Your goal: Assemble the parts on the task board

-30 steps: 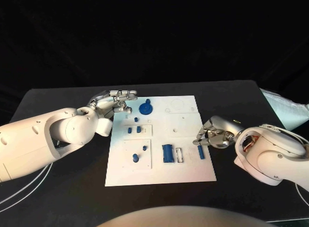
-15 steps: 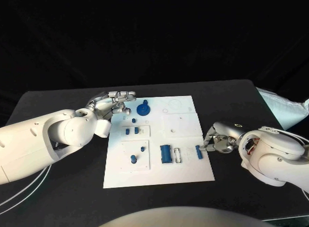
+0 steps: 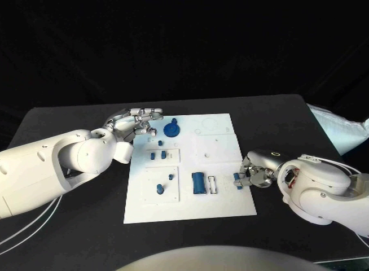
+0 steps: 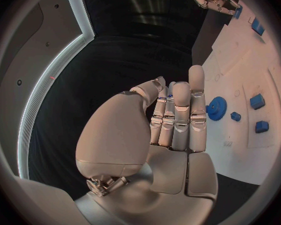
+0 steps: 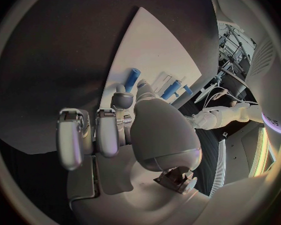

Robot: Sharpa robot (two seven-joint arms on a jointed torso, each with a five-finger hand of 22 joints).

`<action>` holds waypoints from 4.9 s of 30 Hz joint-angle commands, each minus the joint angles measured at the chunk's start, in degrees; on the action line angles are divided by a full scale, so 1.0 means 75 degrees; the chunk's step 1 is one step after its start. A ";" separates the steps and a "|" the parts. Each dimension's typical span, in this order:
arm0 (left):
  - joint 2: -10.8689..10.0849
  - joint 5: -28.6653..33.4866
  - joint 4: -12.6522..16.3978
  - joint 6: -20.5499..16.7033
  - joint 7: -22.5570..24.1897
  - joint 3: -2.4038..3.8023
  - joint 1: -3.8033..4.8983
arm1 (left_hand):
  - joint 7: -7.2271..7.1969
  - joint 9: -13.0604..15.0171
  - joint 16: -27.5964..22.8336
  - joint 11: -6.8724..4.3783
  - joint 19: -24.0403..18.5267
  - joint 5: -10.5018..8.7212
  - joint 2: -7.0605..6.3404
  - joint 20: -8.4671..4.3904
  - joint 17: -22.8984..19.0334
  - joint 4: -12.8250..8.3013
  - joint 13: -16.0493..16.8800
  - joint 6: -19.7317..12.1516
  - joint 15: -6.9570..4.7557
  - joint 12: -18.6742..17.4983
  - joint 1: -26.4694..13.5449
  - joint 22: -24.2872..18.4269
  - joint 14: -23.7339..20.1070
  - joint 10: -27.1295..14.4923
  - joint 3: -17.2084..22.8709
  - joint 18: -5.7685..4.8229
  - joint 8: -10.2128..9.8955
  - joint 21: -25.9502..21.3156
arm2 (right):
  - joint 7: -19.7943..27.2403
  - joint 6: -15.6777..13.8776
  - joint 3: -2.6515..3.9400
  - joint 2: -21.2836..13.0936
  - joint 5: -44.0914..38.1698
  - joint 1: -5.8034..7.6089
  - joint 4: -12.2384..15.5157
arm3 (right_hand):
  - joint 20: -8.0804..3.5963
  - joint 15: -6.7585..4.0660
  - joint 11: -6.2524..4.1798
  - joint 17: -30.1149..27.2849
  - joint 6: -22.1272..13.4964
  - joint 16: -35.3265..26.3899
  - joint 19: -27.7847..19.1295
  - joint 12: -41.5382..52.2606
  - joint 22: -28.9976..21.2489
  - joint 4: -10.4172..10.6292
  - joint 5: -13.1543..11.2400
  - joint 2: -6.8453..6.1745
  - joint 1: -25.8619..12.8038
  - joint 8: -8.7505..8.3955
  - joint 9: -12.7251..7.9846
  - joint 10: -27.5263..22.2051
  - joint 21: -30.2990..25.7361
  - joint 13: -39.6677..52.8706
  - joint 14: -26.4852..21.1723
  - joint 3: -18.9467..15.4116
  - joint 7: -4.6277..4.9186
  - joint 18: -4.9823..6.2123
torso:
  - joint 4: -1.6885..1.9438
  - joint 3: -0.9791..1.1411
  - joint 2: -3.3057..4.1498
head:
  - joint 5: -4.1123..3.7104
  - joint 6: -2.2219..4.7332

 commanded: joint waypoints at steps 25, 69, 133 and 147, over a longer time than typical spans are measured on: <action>0.0002 -0.0019 0.0013 0.0166 0.0011 0.0004 -0.0004 | -0.0003 -0.0012 -0.0017 0.0007 -0.0022 -0.0026 0.0107 0.0021 -0.0015 -0.0040 -0.0007 -0.0044 0.0007 0.0066 0.0004 -0.0021 -0.0040 -0.0092 -0.0038 0.0081 0.0042 -0.0050 | -0.0059 0.1735 -0.0004 0.0627 -0.2649 -0.0292 -0.0374 | -0.0017 -0.0015 -0.0051 0.0463 0.0224 0.0033 0.0149 -0.0115 0.0857 -0.0648 -0.1343 0.0141 0.1409 -0.0151 0.0045 -0.0027 0.0042 0.0006 0.0504 0.0523 -0.0029 -0.0058 | 0.0000 0.0001 -0.0008 | 0.0052 -0.0034; 0.0008 -0.0069 0.0030 0.0218 -0.0030 0.0004 -0.0014 | -0.0005 -0.0013 -0.0023 0.0006 -0.0018 -0.0022 0.0114 0.0019 -0.0045 -0.0070 -0.0010 -0.0053 0.0005 0.0083 0.0029 -0.0027 -0.0052 -0.0107 -0.0040 0.0083 0.0047 -0.0059 | -0.0149 -0.0658 0.0026 0.0832 0.1613 0.0009 0.0089 | -0.0079 -0.0076 -0.0124 0.0823 0.0544 0.0255 0.0310 0.0286 0.1137 -0.0054 0.0330 -0.0302 0.0122 -0.0370 0.0163 0.0362 0.0218 0.0466 0.0581 0.2423 -0.0126 -0.0120 | 0.0009 -0.0004 0.0002 | 0.0121 -0.0073; 0.0051 -0.0123 -0.0048 0.0177 0.0047 0.0002 -0.0028 | 0.0006 -0.0015 -0.0035 0.0016 -0.0017 -0.0025 0.0119 0.0022 -0.0092 -0.0073 -0.0013 -0.0064 0.0011 0.0104 0.0004 -0.0034 -0.0072 -0.0128 -0.0063 0.0080 0.0053 -0.0072 | 0.2218 -0.1481 0.0052 0.0457 0.4001 0.0505 -0.0298 | -0.0008 0.0028 0.0020 0.0181 0.0159 -0.0330 -0.0125 -0.1022 0.0447 -0.0194 -0.0537 -0.0077 0.0091 -0.0680 0.0388 -0.0096 -0.0311 0.0017 0.0409 0.0672 0.0040 0.0061 | 0.0020 -0.0017 -0.0127 | 0.0037 0.0054; 0.0314 0.0028 -0.0535 -0.0610 0.0949 0.0005 -0.0141 | 0.0102 -0.0046 -0.3621 0.0272 -0.2109 0.0005 0.0129 0.0413 -0.2177 0.0028 -0.0138 -0.0295 0.0476 0.0060 -0.0172 -0.1239 -0.1805 -0.0556 -0.0324 -0.0003 0.0066 -0.1971 | 0.5936 -0.1099 0.0054 0.1531 0.9250 0.1219 -0.3059 | 0.0476 0.0595 0.0619 -0.5309 -0.0666 -0.6711 -0.3125 -0.4896 -0.5209 -0.0828 -0.0778 0.0352 0.1550 -0.0976 0.0104 -0.1785 -0.5824 -0.3681 -0.1625 0.0880 0.0640 0.1055 | 0.0048 -0.0106 -0.0675 | 0.0051 0.0637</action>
